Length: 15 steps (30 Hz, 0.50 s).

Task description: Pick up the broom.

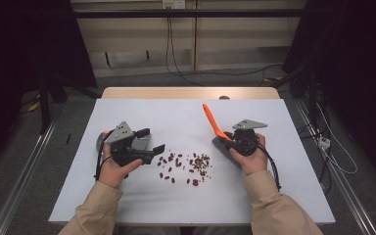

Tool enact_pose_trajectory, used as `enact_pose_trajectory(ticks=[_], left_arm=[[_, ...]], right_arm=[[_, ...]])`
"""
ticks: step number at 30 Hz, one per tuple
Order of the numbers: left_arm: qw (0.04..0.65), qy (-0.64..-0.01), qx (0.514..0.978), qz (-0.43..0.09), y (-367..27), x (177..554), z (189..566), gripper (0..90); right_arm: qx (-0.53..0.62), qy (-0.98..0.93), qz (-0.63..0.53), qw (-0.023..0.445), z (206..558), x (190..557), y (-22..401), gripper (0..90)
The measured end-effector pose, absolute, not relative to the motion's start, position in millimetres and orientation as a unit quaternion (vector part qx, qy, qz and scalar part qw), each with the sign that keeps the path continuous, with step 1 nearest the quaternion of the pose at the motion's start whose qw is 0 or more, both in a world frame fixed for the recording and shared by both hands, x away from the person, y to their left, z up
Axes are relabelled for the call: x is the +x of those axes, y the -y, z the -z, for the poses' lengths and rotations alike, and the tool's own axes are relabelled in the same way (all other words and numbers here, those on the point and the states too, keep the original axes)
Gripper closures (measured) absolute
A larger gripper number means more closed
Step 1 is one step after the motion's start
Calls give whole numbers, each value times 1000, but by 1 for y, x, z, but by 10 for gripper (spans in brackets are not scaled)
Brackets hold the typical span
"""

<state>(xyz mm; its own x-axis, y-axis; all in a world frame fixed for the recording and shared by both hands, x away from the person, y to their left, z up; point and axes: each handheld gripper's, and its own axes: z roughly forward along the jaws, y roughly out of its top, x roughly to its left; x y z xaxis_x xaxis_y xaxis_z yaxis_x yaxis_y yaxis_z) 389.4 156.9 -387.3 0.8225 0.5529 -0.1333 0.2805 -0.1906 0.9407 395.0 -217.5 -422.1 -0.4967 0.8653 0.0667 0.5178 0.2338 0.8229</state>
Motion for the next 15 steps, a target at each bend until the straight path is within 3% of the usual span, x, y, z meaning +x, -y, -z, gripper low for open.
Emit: enact_pose_trajectory(ticks=[15], left_arm=[[575,-279,759,-126,-165,389,386,87]], right_arm=[[450,-772,-386,228,427,381,225,706]])
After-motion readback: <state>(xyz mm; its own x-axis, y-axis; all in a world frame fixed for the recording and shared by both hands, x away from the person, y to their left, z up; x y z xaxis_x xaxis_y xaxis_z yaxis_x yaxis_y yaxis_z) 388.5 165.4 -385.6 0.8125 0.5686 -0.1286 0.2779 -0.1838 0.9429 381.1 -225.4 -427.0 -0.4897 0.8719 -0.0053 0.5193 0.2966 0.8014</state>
